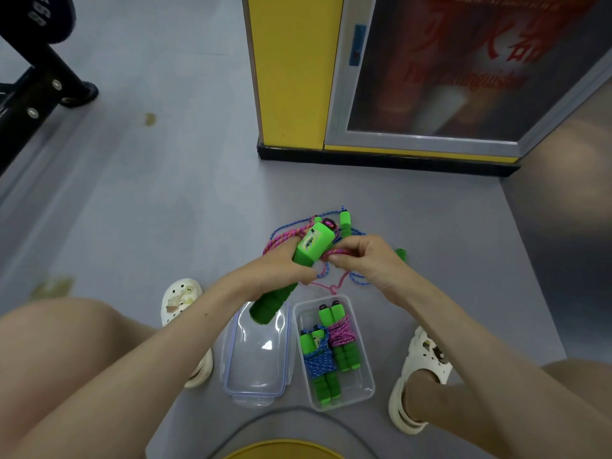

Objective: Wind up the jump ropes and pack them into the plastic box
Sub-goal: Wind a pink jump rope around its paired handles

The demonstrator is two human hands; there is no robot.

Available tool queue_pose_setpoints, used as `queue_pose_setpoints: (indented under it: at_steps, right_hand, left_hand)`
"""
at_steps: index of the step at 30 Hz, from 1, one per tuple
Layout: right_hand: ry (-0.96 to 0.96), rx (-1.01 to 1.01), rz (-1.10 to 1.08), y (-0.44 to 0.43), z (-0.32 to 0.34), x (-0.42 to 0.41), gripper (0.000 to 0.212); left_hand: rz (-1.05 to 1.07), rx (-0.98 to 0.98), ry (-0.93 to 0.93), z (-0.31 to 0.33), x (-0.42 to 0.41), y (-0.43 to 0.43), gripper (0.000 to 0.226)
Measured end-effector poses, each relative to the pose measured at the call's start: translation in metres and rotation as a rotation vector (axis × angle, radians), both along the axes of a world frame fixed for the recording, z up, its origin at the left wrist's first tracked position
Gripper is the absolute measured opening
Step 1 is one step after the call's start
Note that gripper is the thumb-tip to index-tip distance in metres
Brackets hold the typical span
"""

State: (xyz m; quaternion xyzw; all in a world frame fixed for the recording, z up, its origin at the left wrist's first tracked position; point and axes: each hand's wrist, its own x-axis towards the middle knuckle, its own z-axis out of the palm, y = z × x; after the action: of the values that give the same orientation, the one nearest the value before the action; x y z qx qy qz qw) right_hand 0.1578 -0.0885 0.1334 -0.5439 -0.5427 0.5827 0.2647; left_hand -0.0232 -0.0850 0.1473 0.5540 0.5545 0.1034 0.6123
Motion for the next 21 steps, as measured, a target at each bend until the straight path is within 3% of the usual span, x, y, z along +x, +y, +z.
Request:
queue_pose_setpoints:
  at_steps: [3, 7, 9, 13, 18, 21]
  right_hand:
    - [0.017, 0.014, -0.034, 0.005, 0.002, 0.008, 0.014]
    - [0.186, -0.260, 0.007, 0.010, 0.016, 0.024, 0.011]
    - [0.161, -0.330, 0.040, 0.014, 0.021, 0.033, 0.008]
    - [0.175, -0.281, -0.076, 0.014, 0.022, 0.034, 0.006]
    - [0.274, -0.276, -0.276, 0.013, 0.006, 0.022, 0.015]
    - [0.355, -0.284, -0.274, 0.005, -0.007, 0.018, 0.005]
  left_hand:
    - [0.016, -0.185, -0.150, -0.004, -0.003, 0.000, 0.048]
    - [-0.032, -0.312, -0.299, -0.008, -0.002, -0.002, 0.057]
    - [-0.090, -0.346, -0.334, -0.008, -0.002, -0.005, 0.064]
    - [-0.163, -0.408, -0.439, -0.006, -0.004, -0.007, 0.077]
    - [-0.197, -0.425, -0.670, -0.005, -0.001, -0.010, 0.073]
    - [-0.181, -0.478, -0.835, -0.004, 0.007, -0.015, 0.079]
